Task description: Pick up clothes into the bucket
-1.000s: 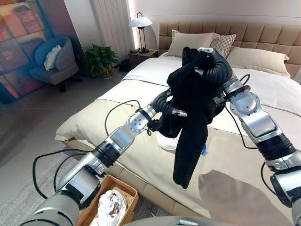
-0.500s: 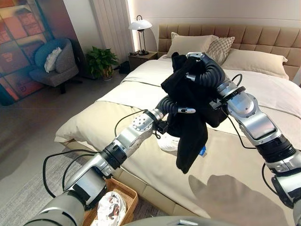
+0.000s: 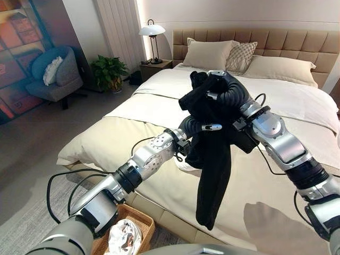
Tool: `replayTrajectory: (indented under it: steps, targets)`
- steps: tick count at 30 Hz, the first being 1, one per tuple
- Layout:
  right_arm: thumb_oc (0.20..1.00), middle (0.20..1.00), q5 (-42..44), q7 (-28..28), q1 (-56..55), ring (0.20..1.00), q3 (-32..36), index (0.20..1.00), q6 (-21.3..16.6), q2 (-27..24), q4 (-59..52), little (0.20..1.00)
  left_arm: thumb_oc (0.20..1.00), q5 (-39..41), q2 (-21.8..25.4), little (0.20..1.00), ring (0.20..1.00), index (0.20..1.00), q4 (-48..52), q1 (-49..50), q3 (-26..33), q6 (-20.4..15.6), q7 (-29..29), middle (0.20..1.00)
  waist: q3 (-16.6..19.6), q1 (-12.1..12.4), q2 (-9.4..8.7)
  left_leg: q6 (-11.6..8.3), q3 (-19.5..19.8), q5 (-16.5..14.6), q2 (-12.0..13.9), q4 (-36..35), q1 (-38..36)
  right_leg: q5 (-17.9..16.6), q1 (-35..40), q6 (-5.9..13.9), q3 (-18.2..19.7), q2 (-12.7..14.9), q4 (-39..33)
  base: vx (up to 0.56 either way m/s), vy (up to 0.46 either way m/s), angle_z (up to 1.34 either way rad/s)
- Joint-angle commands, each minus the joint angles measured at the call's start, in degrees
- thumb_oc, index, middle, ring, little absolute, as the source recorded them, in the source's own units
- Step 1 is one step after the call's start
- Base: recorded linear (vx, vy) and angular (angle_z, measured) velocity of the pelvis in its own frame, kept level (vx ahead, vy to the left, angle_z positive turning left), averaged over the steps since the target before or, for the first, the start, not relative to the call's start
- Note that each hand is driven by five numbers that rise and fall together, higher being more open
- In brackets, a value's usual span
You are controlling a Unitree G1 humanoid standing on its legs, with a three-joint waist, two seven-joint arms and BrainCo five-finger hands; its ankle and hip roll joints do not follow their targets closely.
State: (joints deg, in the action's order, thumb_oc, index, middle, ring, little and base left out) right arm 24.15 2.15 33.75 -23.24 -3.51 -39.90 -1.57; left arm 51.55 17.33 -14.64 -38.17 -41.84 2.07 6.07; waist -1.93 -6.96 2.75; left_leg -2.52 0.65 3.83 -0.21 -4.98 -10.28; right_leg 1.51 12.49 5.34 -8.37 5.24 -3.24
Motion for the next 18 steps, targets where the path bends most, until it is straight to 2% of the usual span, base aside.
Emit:
replayTrajectory:
  steps: [1,7,8,9,10,13,18]
  targets:
    - [0.2,0.2,8.3,1.6,4.9,0.2,-0.2,0.2,-4.4,6.1,-5.2,0.2,0.2,1.1,-4.9,0.2,0.2,0.2,-1.8,-3.3,-3.9,-0.4,1.4,0.2,1.9,1.4,-3.62,0.44,2.1,-7.2,-1.2,5.1,1.4,0.0,-4.6,2.84,-1.0,3.8,5.4,0.0,0.0,0.0]
    - [0.2,0.2,14.8,2.3,2.8,0.2,0.7,0.2,-4.2,7.2,-7.1,0.2,0.2,0.2,-4.5,0.2,0.2,0.2,-2.0,-1.3,-2.9,-0.1,0.8,0.2,1.8,1.6,-3.81,0.55,2.1,-7.3,-1.3,5.4,1.7,0.0,-4.8,2.79,-0.8,3.8,5.7,0.0,0.0,0.0]
    - [0.307,0.307,14.8,2.3,2.8,0.307,0.7,0.307,-4.2,7.2,-7.1,0.307,0.2,0.2,-4.5,0.2,0.2,0.2,-2.0,-1.3,-2.9,-0.1,0.8,0.2,1.8,1.6,-3.81,0.55,2.1,-7.3,-1.3,5.4,1.7,0.0,-4.8,2.79,-0.8,3.8,5.7,0.0,0.0,0.0]
    - [0.774,0.774,15.2,2.2,2.5,0.774,1.1,0.774,-4.2,7.1,-7.5,0.774,0.2,-0.1,-4.3,0.2,0.2,0.2,-2.0,-1.0,-2.6,-0.1,0.7,0.2,1.8,1.6,-3.85,0.54,2.1,-7.3,-1.3,5.4,1.7,0.0,-4.8,2.8,-0.9,3.8,5.7,0.0,0.0,0.0]
    - [1.0,1.0,15.3,2.1,2.3,1.0,1.3,1.0,-4.2,7.0,-7.8,1.0,0.2,-0.2,-4.2,0.2,0.2,0.2,-2.0,-0.8,-2.4,-0.2,0.6,0.2,1.8,1.7,-3.88,0.54,2.1,-7.3,-1.3,5.5,1.7,0.0,-4.8,2.8,-0.9,3.9,5.8,0.0,0.0,0.0]
    - [1.0,1.0,15.5,1.7,2.0,1.0,1.9,1.0,-4.4,6.7,-8.3,1.0,0.2,-0.8,-3.8,0.2,0.2,0.2,-2.0,0.0,-1.5,-0.5,-0.2,0.2,1.8,1.8,-3.95,0.53,2.2,-7.4,-1.3,5.5,1.7,0.0,-4.8,2.8,-1.0,3.9,5.9,0.0,0.0,0.0]
    - [1.0,1.0,15.9,0.2,-0.2,1.0,5.5,1.0,-5.0,5.5,-9.6,1.0,0.2,-2.4,0.0,0.2,0.2,0.2,-0.2,3.2,2.1,-1.2,-1.0,0.2,1.6,2.1,-4.08,0.58,2.4,-7.6,-1.3,6.0,1.8,0.1,-4.8,2.72,-1.1,4.0,6.1,0.0,0.0,0.0]
